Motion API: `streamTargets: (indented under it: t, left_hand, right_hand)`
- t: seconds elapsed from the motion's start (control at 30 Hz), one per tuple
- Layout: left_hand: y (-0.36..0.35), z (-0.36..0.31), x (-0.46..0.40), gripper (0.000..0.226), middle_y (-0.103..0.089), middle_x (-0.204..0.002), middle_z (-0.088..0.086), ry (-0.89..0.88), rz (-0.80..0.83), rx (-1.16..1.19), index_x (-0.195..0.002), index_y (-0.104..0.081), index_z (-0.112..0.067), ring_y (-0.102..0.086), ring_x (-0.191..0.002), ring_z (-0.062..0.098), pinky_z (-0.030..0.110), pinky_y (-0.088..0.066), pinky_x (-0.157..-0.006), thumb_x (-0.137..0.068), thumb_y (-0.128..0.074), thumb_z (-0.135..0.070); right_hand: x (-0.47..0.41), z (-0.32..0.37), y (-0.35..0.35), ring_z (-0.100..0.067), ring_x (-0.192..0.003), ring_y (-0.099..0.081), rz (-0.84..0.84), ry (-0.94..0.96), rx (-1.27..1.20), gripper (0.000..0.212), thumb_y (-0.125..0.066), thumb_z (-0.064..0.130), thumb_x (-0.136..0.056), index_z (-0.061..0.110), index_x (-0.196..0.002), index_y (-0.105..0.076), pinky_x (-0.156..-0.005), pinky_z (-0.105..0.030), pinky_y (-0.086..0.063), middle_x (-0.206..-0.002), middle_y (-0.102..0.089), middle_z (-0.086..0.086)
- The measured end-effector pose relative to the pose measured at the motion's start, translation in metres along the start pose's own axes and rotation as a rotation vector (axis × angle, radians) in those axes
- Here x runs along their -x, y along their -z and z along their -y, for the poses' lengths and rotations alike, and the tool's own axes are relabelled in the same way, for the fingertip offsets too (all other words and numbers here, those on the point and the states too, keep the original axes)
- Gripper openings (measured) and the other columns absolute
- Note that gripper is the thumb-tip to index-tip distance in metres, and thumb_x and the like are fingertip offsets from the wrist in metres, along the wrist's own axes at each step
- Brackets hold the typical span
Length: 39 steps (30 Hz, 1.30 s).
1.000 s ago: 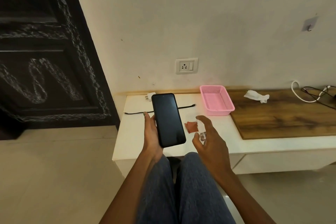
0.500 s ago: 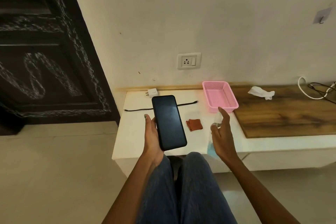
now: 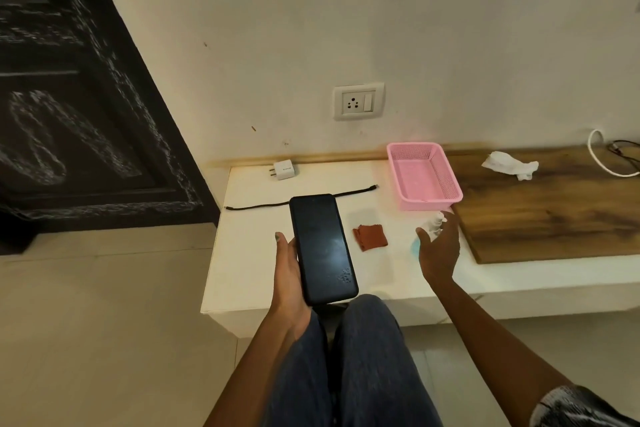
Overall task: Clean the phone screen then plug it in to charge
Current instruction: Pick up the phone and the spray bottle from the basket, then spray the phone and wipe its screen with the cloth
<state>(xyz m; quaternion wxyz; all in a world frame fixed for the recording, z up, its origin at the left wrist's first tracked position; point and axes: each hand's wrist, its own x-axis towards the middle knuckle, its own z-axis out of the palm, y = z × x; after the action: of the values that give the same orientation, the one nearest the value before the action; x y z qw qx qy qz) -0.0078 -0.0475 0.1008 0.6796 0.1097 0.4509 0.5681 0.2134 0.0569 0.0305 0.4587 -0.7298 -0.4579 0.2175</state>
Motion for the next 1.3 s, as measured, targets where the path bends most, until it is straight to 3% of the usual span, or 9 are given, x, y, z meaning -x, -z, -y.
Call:
streamTargets:
  t: [0.17, 0.27, 0.47, 0.57, 0.7, 0.8, 0.97, 1.13, 1.3]
  left_hand:
    - [-0.001, 0.009, -0.009, 0.064, -0.071, -0.113, 0.0, 0.035, 0.001, 0.007, -0.128, -0.055, -0.03, -0.07, -0.098, 0.018, 0.031, -0.058, -0.067, -0.086, -0.029, -0.07]
    - [-0.002, 0.012, -0.013, 0.065, -0.071, -0.114, 0.0, 0.047, -0.009, 0.011, -0.128, -0.055, -0.031, -0.069, -0.1, 0.019, 0.034, -0.056, -0.074, -0.086, -0.027, -0.071]
    - [-0.004, 0.017, -0.014, 0.068, -0.068, -0.119, 0.002, 0.078, -0.029, 0.004, -0.127, -0.054, -0.031, -0.064, -0.11, 0.024, 0.041, -0.051, -0.089, -0.082, -0.028, -0.075]
    - [-0.006, 0.018, -0.013, 0.068, -0.069, -0.117, 0.004, 0.053, -0.022, 0.024, -0.123, -0.057, -0.029, -0.064, -0.109, 0.026, 0.043, -0.05, -0.092, -0.078, -0.033, -0.073]
    - [-0.004, 0.02, -0.012, 0.065, -0.074, -0.103, 0.003, 0.03, -0.019, 0.014, -0.113, -0.061, -0.028, -0.069, -0.097, 0.022, 0.042, -0.052, -0.086, -0.073, -0.035, -0.071]
    - [-0.002, 0.023, -0.013, 0.067, -0.072, -0.108, 0.005, 0.042, -0.034, 0.009, -0.117, -0.06, -0.027, -0.067, -0.102, 0.026, 0.044, -0.05, -0.091, -0.074, -0.035, -0.072]
    - [0.002, 0.023, -0.017, 0.074, -0.068, -0.119, 0.007, 0.066, -0.052, 0.001, -0.126, -0.055, -0.029, -0.064, -0.109, 0.026, 0.047, -0.047, -0.097, -0.071, -0.035, -0.074]
    - [0.01, 0.023, -0.025, 0.071, -0.071, -0.115, 0.002, 0.092, -0.089, -0.018, -0.125, -0.055, -0.032, -0.067, -0.106, 0.024, 0.044, -0.051, -0.092, -0.075, -0.031, -0.076]
    - [0.018, 0.022, -0.032, 0.059, -0.072, -0.11, -0.001, 0.114, -0.109, -0.033, -0.122, -0.056, -0.034, -0.07, -0.098, 0.018, 0.034, -0.058, -0.069, -0.086, -0.024, -0.069]
  right_hand:
    - [-0.004, -0.014, -0.009, -0.032, -0.099, -0.059, -0.01, -0.002, -0.007, 0.04, -0.068, 0.008, -0.082, 0.002, -0.115, -0.047, -0.092, -0.04, -0.048, -0.109, -0.058, -0.019]
    - [-0.001, -0.019, -0.012, -0.03, -0.1, -0.06, -0.003, 0.022, 0.006, 0.04, -0.069, 0.01, -0.082, 0.003, -0.115, -0.047, -0.092, -0.039, -0.048, -0.111, -0.059, -0.017]
    - [0.0, -0.028, -0.006, -0.029, -0.107, -0.058, 0.067, -0.065, 0.052, 0.056, -0.075, 0.022, -0.078, 0.008, -0.122, -0.044, -0.093, -0.035, -0.045, -0.121, -0.057, -0.013]
    - [0.007, -0.032, -0.002, -0.028, -0.117, -0.05, 0.033, -0.136, 0.146, 0.068, -0.079, 0.028, -0.073, 0.01, -0.128, -0.043, -0.1, -0.044, -0.041, -0.13, -0.051, -0.012]
    - [0.041, -0.046, -0.004, -0.031, -0.109, -0.053, -0.047, -0.267, 0.35, 0.033, -0.07, 0.021, -0.08, 0.011, -0.109, -0.058, -0.093, -0.052, -0.043, -0.116, -0.057, -0.015]
    - [0.061, -0.061, -0.012, -0.027, -0.095, -0.06, 0.182, -0.191, 0.335, 0.01, -0.059, 0.012, -0.087, 0.006, -0.095, -0.063, -0.083, -0.035, -0.048, -0.099, -0.065, -0.013]
    - [0.051, -0.038, -0.033, -0.024, -0.091, -0.059, 0.434, 0.013, 0.276, 0.014, -0.055, 0.006, -0.089, 0.001, -0.097, -0.064, -0.074, -0.023, -0.038, -0.099, -0.065, -0.014]
    - [0.015, -0.013, -0.068, -0.031, -0.112, -0.051, 0.418, 0.069, 0.398, 0.035, -0.052, 0.02, -0.094, -0.001, -0.122, -0.053, -0.094, -0.035, -0.041, -0.122, -0.053, -0.02]
    - [-0.002, -0.007, -0.095, -0.034, -0.114, -0.051, 0.338, -0.158, 0.514, 0.046, -0.056, 0.023, -0.092, 0.0, -0.128, -0.041, -0.094, -0.039, -0.045, -0.13, -0.043, -0.021]
